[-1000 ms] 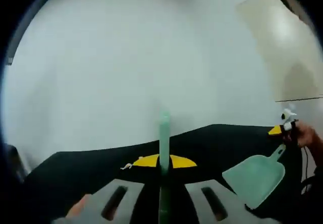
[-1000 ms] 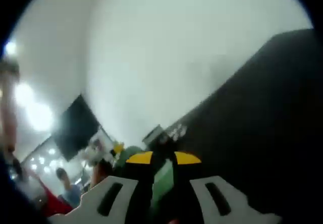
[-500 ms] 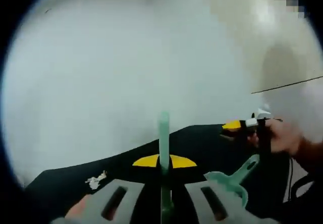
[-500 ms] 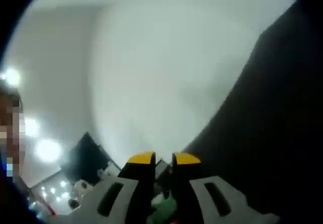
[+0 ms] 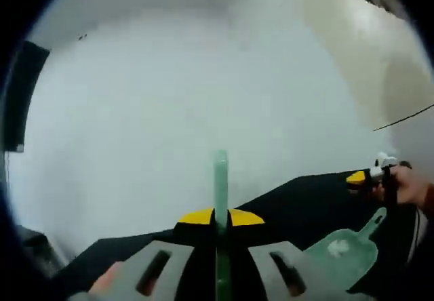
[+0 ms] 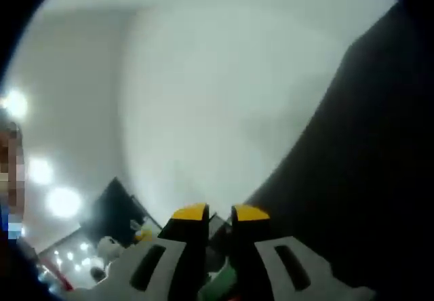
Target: Pick up the broom and sweep the trash on the tabletop into the dustpan.
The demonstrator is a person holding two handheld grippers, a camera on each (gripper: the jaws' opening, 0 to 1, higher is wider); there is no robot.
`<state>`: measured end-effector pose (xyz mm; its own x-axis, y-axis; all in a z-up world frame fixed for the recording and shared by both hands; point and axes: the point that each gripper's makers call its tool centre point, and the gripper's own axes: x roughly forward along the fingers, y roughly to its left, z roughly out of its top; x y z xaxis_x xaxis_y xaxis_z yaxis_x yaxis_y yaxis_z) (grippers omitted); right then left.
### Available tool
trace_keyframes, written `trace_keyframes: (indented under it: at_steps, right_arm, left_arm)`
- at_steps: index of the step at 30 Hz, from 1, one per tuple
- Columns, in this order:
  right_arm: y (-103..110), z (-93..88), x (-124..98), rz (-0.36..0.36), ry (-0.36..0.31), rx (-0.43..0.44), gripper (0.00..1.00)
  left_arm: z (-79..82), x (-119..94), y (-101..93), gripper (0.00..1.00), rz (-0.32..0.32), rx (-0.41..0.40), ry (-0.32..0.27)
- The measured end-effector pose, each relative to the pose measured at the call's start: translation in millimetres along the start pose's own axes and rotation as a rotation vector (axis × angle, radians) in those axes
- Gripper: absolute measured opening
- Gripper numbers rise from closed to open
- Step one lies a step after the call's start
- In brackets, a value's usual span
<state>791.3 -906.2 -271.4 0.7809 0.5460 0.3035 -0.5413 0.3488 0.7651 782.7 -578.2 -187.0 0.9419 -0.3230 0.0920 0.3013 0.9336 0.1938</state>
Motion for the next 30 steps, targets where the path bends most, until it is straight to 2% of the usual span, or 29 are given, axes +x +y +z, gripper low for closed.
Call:
trace_keyframes:
  at_steps: [2, 3, 4, 6, 7, 9, 12, 14, 16, 18, 19, 20, 22, 23, 26, 28, 30]
  right_arm:
    - [0, 0.3, 0, 0.0, -0.004, 0.004, 0.16]
    - [0, 1.0, 0, 0.0, -0.007, 0.005, 0.16]
    - [0, 1.7, -1, -0.001, -0.009, 0.006, 0.16]
    - [-2, 2.7, -1, -0.002, -0.011, 0.007, 0.16]
    - [-2, 2.5, -1, -0.002, -0.011, 0.007, 0.16]
    - [-1, 1.9, 0, -0.002, -0.01, 0.005, 0.16]
    - [-1, 1.6, -1, -0.003, -0.01, 0.005, 0.16]
    - [-1, 1.1, -1, -0.003, -0.01, 0.004, 0.16]
    - [-1, 0.9, -1, -0.003, -0.009, 0.005, 0.16]
    - [-2, 1.0, -1, -0.004, -0.009, 0.006, 0.16]
    - [-2, 0.9, -1, -0.004, -0.009, 0.008, 0.16]
    - [-1, 0.4, -1, -0.002, -0.01, 0.012, 0.16]
    - [-1, 0.9, -1, 0.0, -0.015, 0.018, 0.16]
    - [0, 1.4, -1, 0.002, -0.018, 0.02, 0.16]
    - [1, 1.2, 1, 0.005, -0.018, 0.024, 0.16]
    - [1, 0.6, 2, 0.006, -0.015, 0.023, 0.16]
    - [1, 0.0, 2, 0.005, -0.011, 0.024, 0.16]
  left_arm:
    - [-19.9, 3, 12.6, 0.04, -0.006, -0.069, 0.043]
    - [-26.1, 5, 19.2, 0.04, 0.0, -0.079, 0.055]
    - [-29.8, 7, 25.9, 0.04, 0.01, -0.069, 0.055]
    - [-36.3, 18, 49.2, 0.04, 0.049, 0.011, 0.067]
    - [-36.2, 28, 58.3, 0.04, 0.046, 0.056, 0.061]
    - [-34.6, 48, 69.6, 0.04, 0.011, 0.092, 0.031]
    - [-28.7, 93, 80.4, 0.04, -0.139, 0.06, -0.02]
    - [-22.6, 126, 93.9, 0.04, -0.2, 0.075, -0.066]
    - [-19.6, 166, 98.6, 0.04, -0.309, 0.107, -0.114]
    - [-25.0, 198, 101.3, 0.04, -0.369, 0.089, -0.114]
    - [-28.5, 213, 106.4, 0.04, -0.364, 0.083, -0.123]
    - [-31.7, 224, 103.4, 0.04, -0.389, 0.122, -0.144]
    - [-44.6, 242, 101.4, 0.04, -0.418, 0.163, -0.153]
    - [-53.1, 251, 102.6, 0.04, -0.422, 0.155, -0.148]
    - [-68.0, 268, 92.3, 0.04, -0.508, 0.119, -0.179]
    - [-76.4, 274, 82.6, 0.03, -0.575, 0.126, -0.183]
    - [-92.5, 282, 72.7, 0.03, -0.659, 0.139, -0.118]
